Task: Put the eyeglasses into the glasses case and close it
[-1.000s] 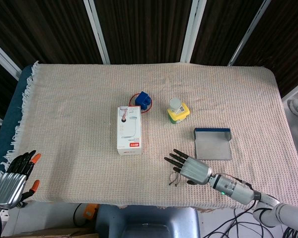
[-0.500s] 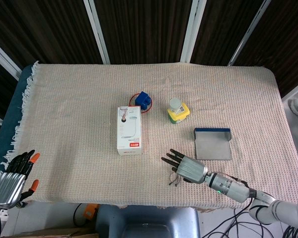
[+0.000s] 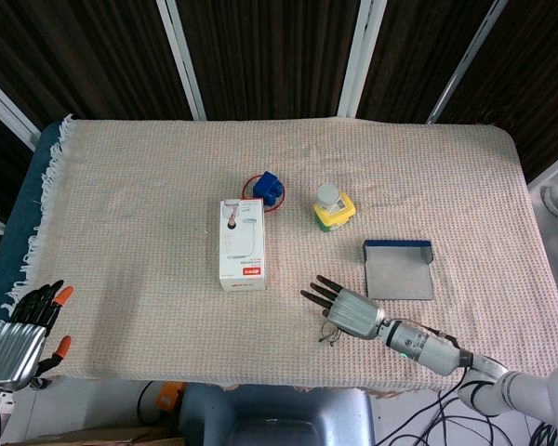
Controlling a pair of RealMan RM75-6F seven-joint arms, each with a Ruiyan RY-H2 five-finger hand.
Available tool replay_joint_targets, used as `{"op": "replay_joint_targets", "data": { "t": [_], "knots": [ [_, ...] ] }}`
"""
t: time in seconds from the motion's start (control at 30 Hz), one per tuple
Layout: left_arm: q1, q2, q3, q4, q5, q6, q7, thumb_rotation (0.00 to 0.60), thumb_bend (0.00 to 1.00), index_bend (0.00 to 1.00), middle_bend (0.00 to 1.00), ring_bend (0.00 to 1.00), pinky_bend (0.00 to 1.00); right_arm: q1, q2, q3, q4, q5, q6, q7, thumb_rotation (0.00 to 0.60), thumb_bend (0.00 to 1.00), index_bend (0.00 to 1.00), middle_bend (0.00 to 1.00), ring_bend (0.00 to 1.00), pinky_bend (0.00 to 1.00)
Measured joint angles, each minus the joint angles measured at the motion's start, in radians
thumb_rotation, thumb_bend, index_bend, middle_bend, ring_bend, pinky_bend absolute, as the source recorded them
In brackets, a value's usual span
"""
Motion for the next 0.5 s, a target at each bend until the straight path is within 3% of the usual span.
{"op": "replay_joint_targets", "data": {
  "t": [0.27,0.5],
  "knots": [
    [-0.001,0.000,-0.002,0.001,-0.004,-0.002,-0.001,0.600,0.39,0.00,0.00,0.00,0.12,0.006,-0.009,-0.006,0.009,0.015,-0.005,-0.018,0.600,0.69,0.72,0.02,0.00,0.07],
    [0.000,0.002,-0.003,0.001,-0.004,-0.001,-0.006,0.600,0.39,0.00,0.00,0.00,0.12,0.007,0.006,-0.006,-0.005,0.022,0.009,-0.035,0.600,0.70,0.73,0.03,0.00,0.08]
  ]
}}
